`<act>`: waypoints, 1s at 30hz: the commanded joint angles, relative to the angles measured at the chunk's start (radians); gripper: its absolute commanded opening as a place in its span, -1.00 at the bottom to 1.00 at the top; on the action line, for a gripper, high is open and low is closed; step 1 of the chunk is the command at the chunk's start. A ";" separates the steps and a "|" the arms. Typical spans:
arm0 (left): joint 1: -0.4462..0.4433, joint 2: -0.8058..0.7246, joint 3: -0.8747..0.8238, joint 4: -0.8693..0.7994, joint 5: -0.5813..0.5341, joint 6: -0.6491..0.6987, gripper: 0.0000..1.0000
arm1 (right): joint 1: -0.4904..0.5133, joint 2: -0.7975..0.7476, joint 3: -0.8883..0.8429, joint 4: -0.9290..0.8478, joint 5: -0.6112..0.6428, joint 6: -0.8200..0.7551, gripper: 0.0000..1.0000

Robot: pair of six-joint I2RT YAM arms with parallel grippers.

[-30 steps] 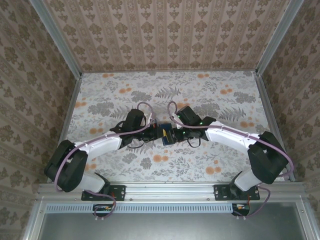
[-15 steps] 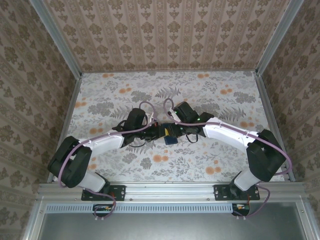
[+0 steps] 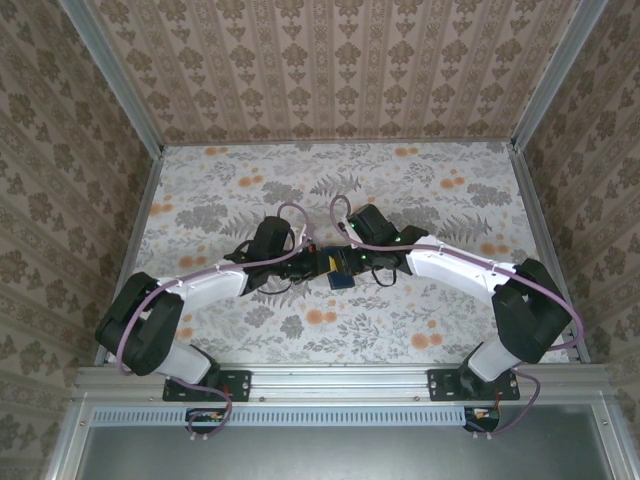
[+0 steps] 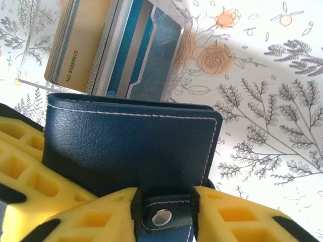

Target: Put the credit cards into the card holder

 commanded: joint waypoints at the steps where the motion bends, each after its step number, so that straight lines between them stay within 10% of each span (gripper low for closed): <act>1: 0.005 -0.012 0.023 0.102 0.038 -0.016 -1.00 | 0.010 0.039 -0.018 -0.024 -0.081 0.010 -0.21; 8: 0.003 -0.024 0.013 0.115 0.035 -0.015 -1.00 | -0.006 0.076 -0.017 -0.021 -0.137 0.021 -0.16; 19: -0.003 -0.031 0.007 0.080 0.009 0.002 -1.00 | -0.021 0.087 -0.033 -0.089 0.164 0.093 -1.00; 28: -0.009 0.013 0.038 -0.125 -0.080 0.100 -1.00 | -0.079 -0.087 -0.133 -0.014 0.094 0.119 -1.00; 30: -0.019 0.031 0.041 -0.132 -0.072 0.131 -0.74 | -0.097 -0.136 -0.148 -0.009 0.038 0.108 -1.00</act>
